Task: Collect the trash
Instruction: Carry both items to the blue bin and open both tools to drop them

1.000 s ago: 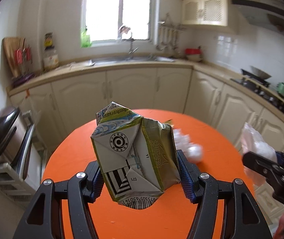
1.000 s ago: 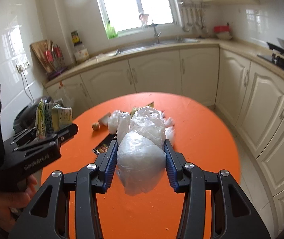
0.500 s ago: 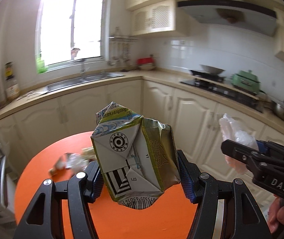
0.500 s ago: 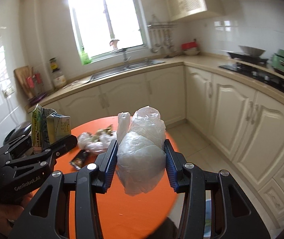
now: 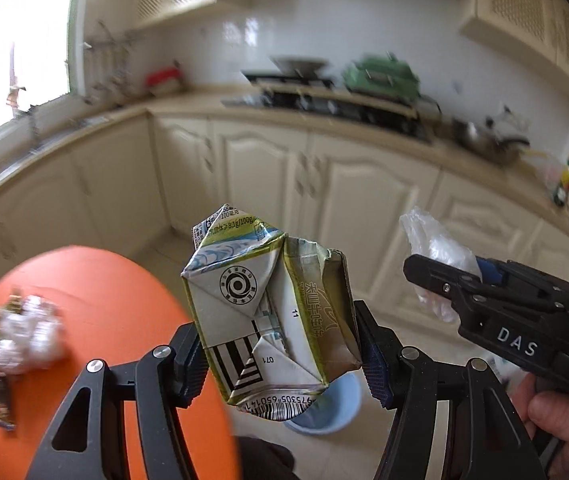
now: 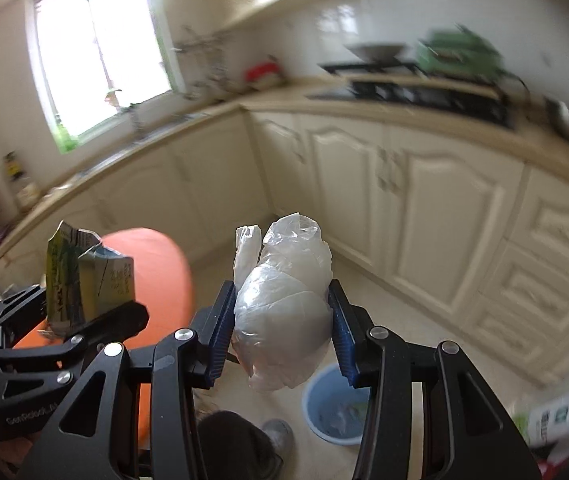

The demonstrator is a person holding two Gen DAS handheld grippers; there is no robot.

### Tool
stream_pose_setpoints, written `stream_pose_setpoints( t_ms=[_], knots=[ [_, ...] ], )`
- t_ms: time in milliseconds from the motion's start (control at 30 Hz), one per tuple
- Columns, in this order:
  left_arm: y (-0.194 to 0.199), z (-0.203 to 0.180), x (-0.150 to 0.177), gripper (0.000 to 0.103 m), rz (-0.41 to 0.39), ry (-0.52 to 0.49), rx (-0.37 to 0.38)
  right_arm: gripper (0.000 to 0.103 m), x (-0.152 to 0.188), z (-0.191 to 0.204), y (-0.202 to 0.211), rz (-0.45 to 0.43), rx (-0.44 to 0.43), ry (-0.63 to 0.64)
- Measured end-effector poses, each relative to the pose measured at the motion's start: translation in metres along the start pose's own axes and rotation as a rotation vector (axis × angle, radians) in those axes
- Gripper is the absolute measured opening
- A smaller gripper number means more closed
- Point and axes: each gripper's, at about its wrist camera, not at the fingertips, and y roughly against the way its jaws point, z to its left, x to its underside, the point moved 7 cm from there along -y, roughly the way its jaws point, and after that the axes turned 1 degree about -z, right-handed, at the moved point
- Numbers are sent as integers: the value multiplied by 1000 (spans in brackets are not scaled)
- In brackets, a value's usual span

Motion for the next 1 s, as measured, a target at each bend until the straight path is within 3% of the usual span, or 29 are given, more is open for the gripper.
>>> stream_pose_setpoints(
  t_ms=[267, 467, 700, 800, 833, 933, 1000],
  knots=[
    [-85, -18, 32, 59, 203, -32, 63, 45, 59, -83, -60, 151, 88, -143],
    [-140, -13, 66, 59, 352, 4, 95, 45, 95, -112, -99, 244, 94, -207],
    [-191, -3, 76, 61, 451, 26, 101, 45, 119, -134, -139, 327, 95, -240],
    [-214, 3, 80, 67, 488, 30, 86, 47, 127, -138, -151, 351, 96, -246],
    [-222, 1, 75, 74, 491, 31, 77, 48, 130, -138, -154, 362, 98, -248],
    [-223, 12, 87, 85, 502, 31, 55, 57, 136, -145, -161, 373, 102, -289],
    [-219, 16, 94, 88, 503, 26, 45, 75, 139, -151, -162, 371, 119, -309]
  ],
)
